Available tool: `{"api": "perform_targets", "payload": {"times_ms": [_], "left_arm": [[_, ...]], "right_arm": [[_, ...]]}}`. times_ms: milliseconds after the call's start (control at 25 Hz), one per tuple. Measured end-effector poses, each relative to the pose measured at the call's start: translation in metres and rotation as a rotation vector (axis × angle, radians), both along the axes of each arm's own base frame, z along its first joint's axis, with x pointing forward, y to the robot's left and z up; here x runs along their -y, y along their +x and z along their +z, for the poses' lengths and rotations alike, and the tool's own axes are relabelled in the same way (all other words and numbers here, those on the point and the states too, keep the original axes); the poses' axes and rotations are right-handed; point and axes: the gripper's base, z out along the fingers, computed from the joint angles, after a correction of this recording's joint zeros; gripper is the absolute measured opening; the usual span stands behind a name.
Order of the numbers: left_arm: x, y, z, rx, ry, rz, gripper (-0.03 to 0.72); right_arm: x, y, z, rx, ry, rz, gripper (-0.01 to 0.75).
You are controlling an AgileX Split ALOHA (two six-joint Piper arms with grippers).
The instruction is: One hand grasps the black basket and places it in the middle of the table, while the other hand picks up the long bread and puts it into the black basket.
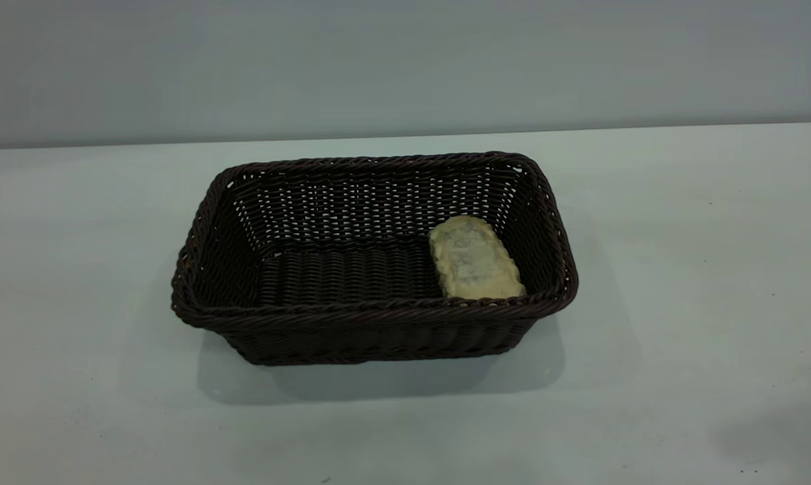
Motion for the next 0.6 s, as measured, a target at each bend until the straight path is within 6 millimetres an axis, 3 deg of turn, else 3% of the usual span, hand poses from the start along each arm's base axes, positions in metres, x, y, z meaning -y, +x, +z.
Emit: {"api": "perform_targets", "payload": {"times_ms": [400,600], "left_arm": [[0.002,-0.029,-0.034,0.005,-0.081,-0.028,0.449],[0.002,-0.042,-0.05,-0.012,-0.078,-0.056,0.449]], "right_arm": [[0.025,-0.097,-0.032,0.114,0.066,0.084,0.382],[0.034,-0.129,-0.05,0.185,0.09,0.097,0.382]]}}
